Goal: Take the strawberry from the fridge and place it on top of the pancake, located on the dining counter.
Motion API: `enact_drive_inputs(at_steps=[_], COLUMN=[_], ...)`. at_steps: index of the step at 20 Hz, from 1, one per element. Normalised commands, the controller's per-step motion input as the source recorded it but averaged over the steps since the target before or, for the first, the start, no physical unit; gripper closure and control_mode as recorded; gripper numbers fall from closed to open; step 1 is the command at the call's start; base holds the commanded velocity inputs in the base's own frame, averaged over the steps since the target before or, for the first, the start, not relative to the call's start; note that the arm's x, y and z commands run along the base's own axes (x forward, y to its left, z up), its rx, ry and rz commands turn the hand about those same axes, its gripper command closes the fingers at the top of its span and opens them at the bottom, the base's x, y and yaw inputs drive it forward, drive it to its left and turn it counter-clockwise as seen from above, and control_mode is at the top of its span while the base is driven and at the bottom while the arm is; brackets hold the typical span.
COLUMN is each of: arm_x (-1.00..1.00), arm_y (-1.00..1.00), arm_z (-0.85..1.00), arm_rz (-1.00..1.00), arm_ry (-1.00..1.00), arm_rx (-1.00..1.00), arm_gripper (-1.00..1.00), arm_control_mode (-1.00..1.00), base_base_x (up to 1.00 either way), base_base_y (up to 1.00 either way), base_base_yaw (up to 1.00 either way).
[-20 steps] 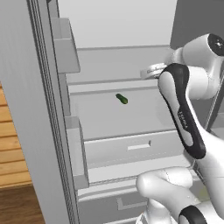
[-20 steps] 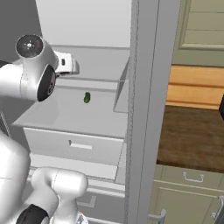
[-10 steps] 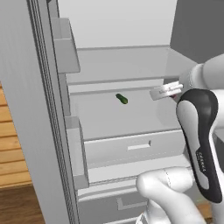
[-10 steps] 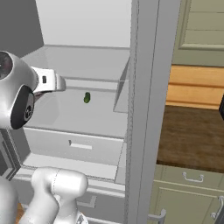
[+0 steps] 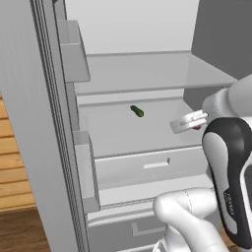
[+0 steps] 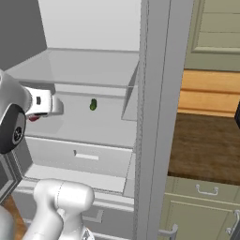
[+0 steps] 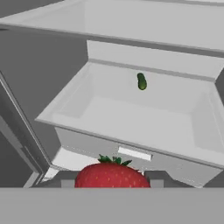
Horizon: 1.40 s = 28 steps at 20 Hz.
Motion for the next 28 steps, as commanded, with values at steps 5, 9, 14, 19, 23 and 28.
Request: enact_drive_inputs(at_steps=[5, 9, 14, 19, 23, 28], arm_x=[-0.16, 0.0, 0.0, 0.0, 0.0, 0.0], arm_y=[-0.01, 0.0, 0.0, 0.0, 0.0, 0.0], arm_z=[-0.07, 0.0, 0.0, 0.0, 0.0, 0.0], arm_rz=[0.0, 0.0, 0.0, 0.0, 0.0, 0.0], arm_ry=[0.0, 0.0, 0.0, 0.0, 0.0, 0.0], arm_rx=[0.0, 0.0, 0.0, 0.0, 0.0, 0.0], arm_gripper=[1.0, 1.0, 1.0, 1.0, 1.0, 1.0], arm_control_mode=[1.0, 1.0, 1.0, 1.0, 1.0, 1.0], base_base_x=[-0.55, -0.77, -0.64, -0.49, -0.56, -0.43], base_base_y=[0.0, 0.0, 0.11, 0.49, 0.42, 0.82], base_base_yaw=[-0.04, -0.19, -0.37, -0.56, -0.65, -0.61])
